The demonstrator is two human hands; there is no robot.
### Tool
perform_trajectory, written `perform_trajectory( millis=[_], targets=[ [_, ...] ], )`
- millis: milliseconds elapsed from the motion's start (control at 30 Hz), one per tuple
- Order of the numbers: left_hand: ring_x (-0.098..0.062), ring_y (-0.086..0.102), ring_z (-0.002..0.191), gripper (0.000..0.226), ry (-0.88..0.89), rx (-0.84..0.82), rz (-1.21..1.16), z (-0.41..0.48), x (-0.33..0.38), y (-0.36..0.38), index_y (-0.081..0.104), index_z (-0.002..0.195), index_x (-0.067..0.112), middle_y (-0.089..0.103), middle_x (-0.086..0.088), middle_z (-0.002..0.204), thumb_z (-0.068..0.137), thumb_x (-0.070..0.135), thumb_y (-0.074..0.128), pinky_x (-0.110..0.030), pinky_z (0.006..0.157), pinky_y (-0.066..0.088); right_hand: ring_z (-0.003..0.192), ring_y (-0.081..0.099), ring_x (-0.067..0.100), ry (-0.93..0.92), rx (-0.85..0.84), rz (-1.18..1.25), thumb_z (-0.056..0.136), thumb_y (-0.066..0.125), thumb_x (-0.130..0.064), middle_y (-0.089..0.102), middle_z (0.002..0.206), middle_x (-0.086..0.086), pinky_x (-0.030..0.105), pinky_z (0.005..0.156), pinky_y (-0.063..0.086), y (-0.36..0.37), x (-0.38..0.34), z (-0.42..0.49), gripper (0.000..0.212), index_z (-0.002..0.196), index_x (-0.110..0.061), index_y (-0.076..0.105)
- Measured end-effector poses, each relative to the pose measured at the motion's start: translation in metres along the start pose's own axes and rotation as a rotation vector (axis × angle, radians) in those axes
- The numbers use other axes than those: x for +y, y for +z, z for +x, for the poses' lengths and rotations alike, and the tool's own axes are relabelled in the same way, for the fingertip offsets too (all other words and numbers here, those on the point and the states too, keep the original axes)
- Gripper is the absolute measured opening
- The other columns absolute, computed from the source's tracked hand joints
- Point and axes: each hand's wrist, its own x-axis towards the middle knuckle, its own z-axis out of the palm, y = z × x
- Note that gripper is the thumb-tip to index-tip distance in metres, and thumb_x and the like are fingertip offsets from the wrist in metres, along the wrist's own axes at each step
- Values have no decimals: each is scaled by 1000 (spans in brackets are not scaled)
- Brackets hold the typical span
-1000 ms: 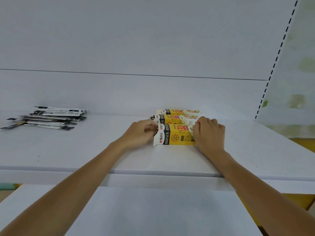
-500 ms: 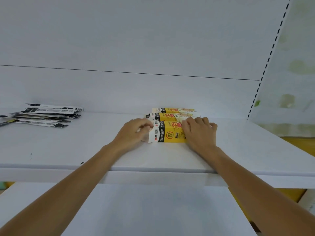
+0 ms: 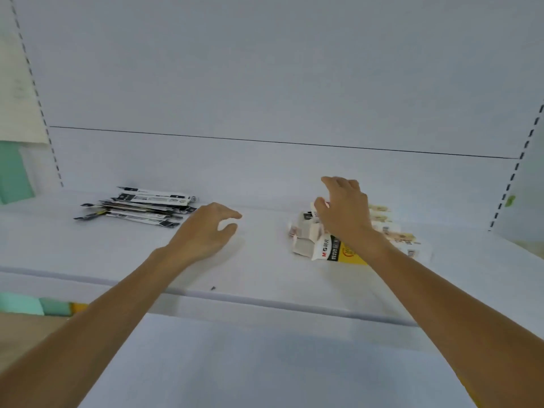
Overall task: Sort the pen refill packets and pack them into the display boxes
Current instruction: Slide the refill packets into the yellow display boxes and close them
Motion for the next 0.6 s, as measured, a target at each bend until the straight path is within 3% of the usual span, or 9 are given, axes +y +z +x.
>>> perform_trajectory(
  millis=[333,600],
  targets=[
    [-20,56,107,25,-367,237,103,-81,-138,-109,62,114,16,57,-6,122,89,15,56,-29,90,40,125,36,27,-429,5,189,88,49,-15,42,140,5,38,95,34,58,-220,47,57,142,-13,30],
    [-17,56,107,22,-340,134,133,-74,-258,-181,61,111,18,56,-5,120,90,16,56,-27,87,41,130,28,29,-376,-198,97,85,50,-13,32,146,8,41,100,30,134,-335,68,63,143,-16,27]
  ],
)
